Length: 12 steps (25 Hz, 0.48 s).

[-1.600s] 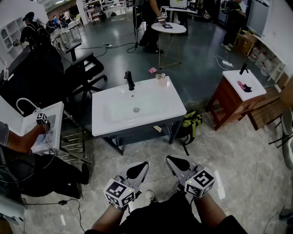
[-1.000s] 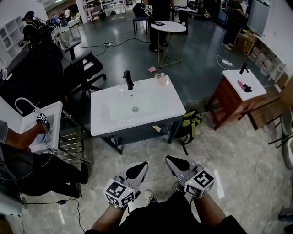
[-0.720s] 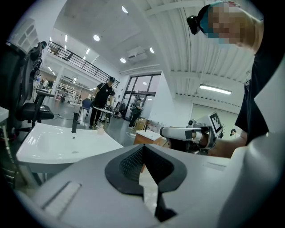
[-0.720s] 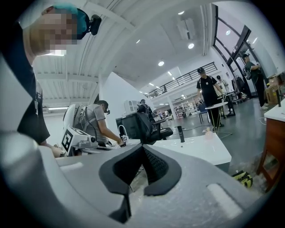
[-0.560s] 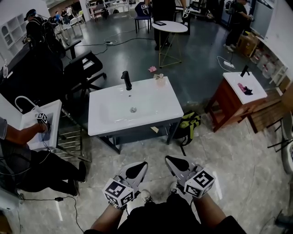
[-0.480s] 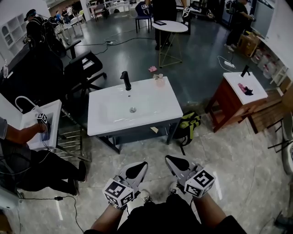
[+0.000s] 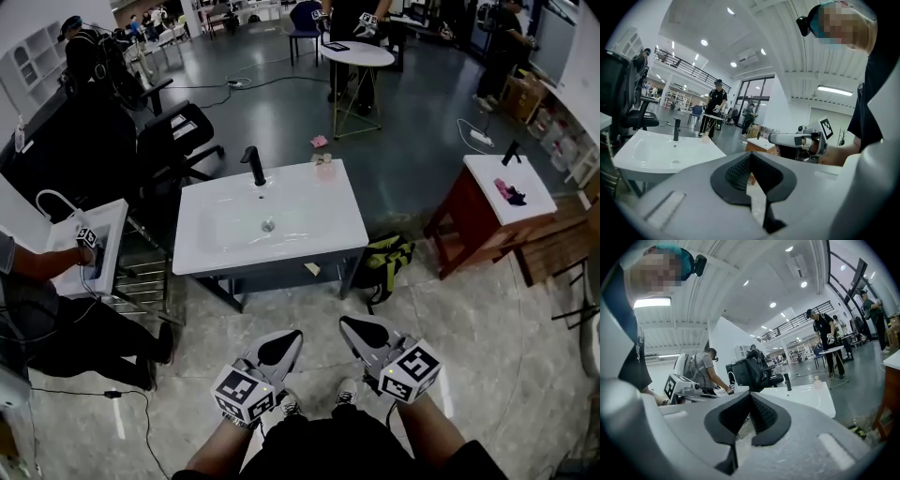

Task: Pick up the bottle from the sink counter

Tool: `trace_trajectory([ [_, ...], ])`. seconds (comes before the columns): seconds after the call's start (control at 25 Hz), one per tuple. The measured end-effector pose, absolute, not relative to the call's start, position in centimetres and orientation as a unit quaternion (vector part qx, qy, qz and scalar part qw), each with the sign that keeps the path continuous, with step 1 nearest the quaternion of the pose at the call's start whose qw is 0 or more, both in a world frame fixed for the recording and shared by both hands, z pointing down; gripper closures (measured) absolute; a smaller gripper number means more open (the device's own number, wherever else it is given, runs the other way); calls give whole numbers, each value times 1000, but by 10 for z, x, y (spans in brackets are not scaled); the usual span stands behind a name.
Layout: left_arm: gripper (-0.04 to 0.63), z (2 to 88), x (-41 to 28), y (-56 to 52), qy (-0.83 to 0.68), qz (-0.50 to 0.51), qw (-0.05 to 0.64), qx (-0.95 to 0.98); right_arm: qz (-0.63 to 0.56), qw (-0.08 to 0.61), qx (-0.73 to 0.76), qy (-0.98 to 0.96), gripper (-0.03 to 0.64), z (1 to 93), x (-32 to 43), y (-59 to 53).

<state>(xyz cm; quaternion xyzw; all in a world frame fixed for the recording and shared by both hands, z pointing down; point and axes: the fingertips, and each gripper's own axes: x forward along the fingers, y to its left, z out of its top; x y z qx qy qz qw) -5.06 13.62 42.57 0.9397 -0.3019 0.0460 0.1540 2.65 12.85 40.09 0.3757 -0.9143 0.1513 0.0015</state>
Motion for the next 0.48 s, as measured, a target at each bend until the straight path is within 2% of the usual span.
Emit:
trace_trajectory([
  [0.48,598,428,6,130,-336,42,150,929,149,7,344,-927,617,406,83,116],
])
